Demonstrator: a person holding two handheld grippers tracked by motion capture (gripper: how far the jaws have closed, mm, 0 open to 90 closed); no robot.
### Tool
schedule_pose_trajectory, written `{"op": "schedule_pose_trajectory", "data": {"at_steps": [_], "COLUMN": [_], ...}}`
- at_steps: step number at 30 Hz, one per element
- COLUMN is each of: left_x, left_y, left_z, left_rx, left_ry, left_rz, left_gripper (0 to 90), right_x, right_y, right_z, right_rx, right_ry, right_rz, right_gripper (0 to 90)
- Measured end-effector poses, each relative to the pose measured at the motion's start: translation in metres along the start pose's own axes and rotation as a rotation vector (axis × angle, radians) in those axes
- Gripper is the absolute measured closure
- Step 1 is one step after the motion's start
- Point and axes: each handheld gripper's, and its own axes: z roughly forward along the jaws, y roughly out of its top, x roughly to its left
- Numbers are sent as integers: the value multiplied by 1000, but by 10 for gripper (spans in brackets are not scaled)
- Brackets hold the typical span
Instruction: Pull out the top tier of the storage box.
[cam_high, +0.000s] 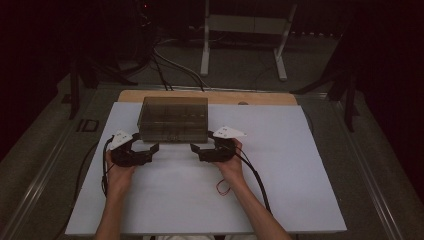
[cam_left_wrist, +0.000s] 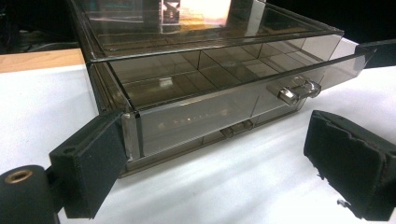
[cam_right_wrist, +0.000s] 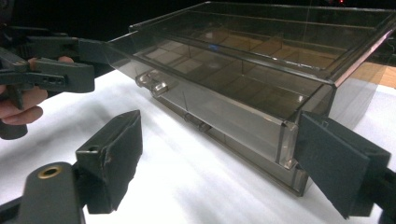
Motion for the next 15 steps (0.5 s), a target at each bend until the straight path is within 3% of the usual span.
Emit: {"op": "schedule_pose_trajectory", "data": {"at_steps": [15], "left_x": [-1], "left_y": [1], "left_z": [-2], "left_rx": [18], "left_ry": [-4], "left_rz": [11], "left_gripper": [88], "right_x": [1], "right_y": [-2], "right_z": [0], "right_rx": [28], "right_ry": [-29], "right_rz": [-34], "right_gripper": [213]}}
